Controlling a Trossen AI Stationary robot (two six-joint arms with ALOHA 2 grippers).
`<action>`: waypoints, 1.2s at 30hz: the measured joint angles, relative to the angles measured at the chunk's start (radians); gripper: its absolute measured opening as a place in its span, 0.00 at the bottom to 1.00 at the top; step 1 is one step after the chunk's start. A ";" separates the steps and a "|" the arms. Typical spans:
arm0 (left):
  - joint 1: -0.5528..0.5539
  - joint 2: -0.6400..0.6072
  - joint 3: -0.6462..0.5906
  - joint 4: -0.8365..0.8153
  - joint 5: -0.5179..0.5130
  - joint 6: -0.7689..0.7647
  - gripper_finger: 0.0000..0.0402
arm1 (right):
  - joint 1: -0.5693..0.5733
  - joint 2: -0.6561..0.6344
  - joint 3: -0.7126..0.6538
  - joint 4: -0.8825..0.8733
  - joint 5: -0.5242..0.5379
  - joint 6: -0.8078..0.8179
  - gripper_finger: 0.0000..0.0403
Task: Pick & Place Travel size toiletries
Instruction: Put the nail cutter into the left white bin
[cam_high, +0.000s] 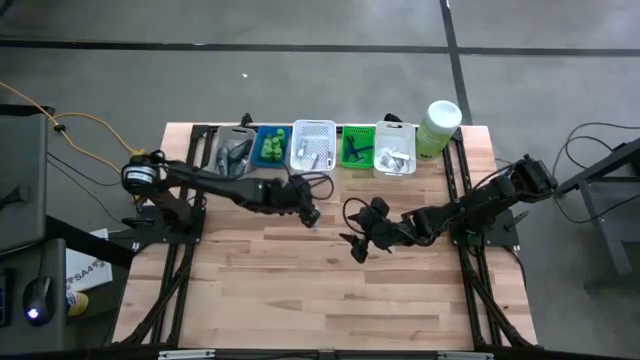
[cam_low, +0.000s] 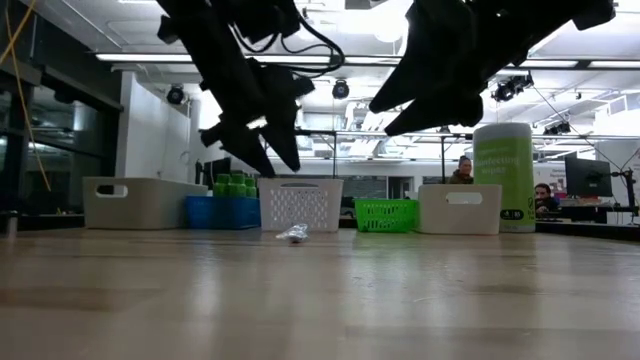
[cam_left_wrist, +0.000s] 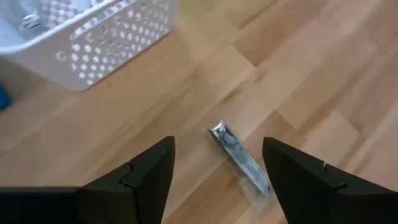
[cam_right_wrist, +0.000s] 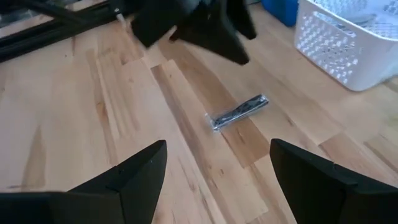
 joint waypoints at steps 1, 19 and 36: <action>-0.009 0.012 0.000 0.006 -0.024 -0.023 0.60 | 0.000 -0.001 0.000 -0.001 0.007 0.012 0.69; -0.017 0.215 0.001 0.211 -0.068 -0.230 0.60 | 0.059 -0.156 0.000 -0.138 0.106 0.045 0.69; -0.018 0.281 0.004 0.170 -0.071 -0.255 0.60 | 0.092 -0.161 0.000 -0.171 0.149 0.049 0.69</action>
